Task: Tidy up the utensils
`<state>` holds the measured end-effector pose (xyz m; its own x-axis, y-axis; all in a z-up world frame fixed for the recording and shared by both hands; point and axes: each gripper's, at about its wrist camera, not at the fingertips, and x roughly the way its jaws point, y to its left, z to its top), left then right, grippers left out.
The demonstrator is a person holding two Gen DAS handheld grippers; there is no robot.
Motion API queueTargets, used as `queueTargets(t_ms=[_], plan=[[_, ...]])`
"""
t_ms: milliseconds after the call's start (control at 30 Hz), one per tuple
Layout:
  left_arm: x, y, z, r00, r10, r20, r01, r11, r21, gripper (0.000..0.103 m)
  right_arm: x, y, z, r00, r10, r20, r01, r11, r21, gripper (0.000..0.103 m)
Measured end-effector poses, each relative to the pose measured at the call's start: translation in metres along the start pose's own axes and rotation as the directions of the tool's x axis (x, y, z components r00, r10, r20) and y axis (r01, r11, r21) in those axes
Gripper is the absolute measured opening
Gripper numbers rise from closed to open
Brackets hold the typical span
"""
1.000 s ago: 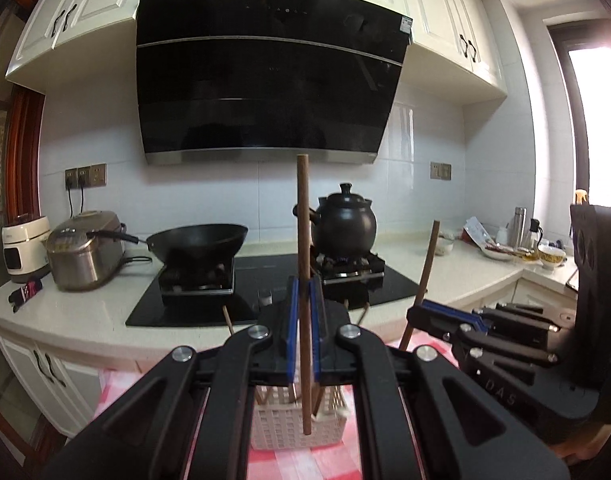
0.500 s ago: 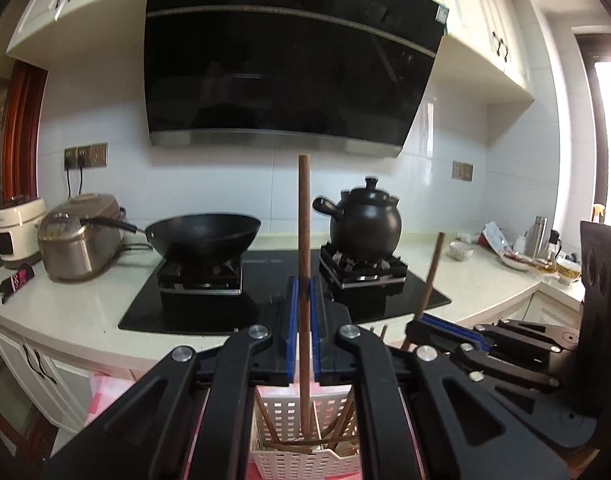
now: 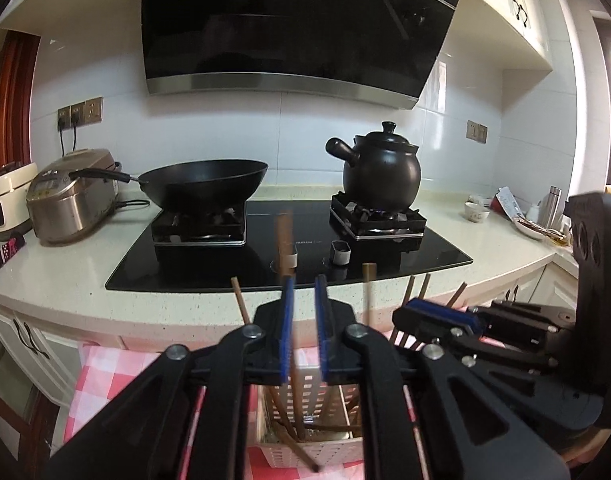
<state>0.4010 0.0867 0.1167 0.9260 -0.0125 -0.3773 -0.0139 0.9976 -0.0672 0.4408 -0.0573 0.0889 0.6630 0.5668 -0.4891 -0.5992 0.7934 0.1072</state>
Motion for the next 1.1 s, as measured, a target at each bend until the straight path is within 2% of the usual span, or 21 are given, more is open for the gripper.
queueTargets(t_ms=[67,133,267,300,367,467,533,600,667,733,800,900,1100], plan=[[-0.002,0.001,-0.002,1.0,0.005,0.001,-0.005,1.0,0.005,0.02,0.0,-0.001,0.0,1.0,0.0,0.004,0.0,1.0,0.006,0.031],[-0.006,0.0,-0.002,1.0,0.012,0.009,-0.012,1.0,0.012,0.022,-0.003,-0.001,0.0,1.0,-0.003,0.01,0.003,1.0,0.003,0.032],[-0.026,0.0,0.003,0.999,0.013,0.05,-0.014,1.0,0.005,0.045,-0.016,-0.002,0.0,1.0,-0.01,0.028,0.009,1.0,0.014,0.032],[-0.034,0.0,0.004,0.998,0.016,0.068,-0.017,1.0,0.004,0.048,-0.021,-0.002,0.0,0.999,-0.01,0.035,0.009,1.0,0.017,0.032],[-0.049,-0.001,0.005,0.995,0.017,0.099,-0.017,1.0,0.006,0.068,-0.033,-0.002,0.0,0.999,-0.012,0.049,0.011,1.0,0.018,0.032],[-0.073,-0.006,0.004,0.989,0.024,0.146,-0.025,1.0,0.007,0.078,-0.056,0.002,0.0,0.997,-0.015,0.077,0.014,1.0,0.012,0.032],[-0.087,-0.01,0.003,0.987,0.028,0.158,-0.032,0.999,0.018,0.085,-0.071,0.005,0.0,0.995,-0.02,0.097,0.019,1.0,0.007,0.038],[-0.101,-0.015,-0.001,0.986,0.024,0.166,-0.029,0.999,0.028,0.091,-0.089,0.009,-0.001,0.992,-0.023,0.123,0.023,1.0,0.001,0.05],[-0.114,-0.019,-0.006,0.983,0.034,0.181,-0.041,0.998,0.039,0.098,-0.106,0.015,-0.004,0.989,-0.029,0.146,0.031,0.999,-0.014,0.051],[-0.127,-0.023,-0.012,0.98,0.045,0.195,-0.055,0.997,0.049,0.098,-0.121,0.02,-0.008,0.986,-0.033,0.162,0.038,0.999,-0.024,0.055],[-0.142,-0.025,-0.02,0.978,0.048,0.204,-0.059,0.997,0.046,0.098,-0.137,0.024,-0.015,0.982,-0.037,0.183,0.042,0.999,-0.025,0.064],[-0.161,-0.024,-0.033,0.976,0.054,0.211,-0.06,0.998,0.023,0.098,-0.157,0.032,-0.027,0.974,-0.066,0.219,0.077,0.996,-0.043,0.071],[-0.183,-0.025,-0.06,0.978,0.086,0.19,-0.095,0.995,0.036,0.098,-0.18,0.041,-0.061,0.965,-0.088,0.246,0.099,0.994,-0.034,0.08]])
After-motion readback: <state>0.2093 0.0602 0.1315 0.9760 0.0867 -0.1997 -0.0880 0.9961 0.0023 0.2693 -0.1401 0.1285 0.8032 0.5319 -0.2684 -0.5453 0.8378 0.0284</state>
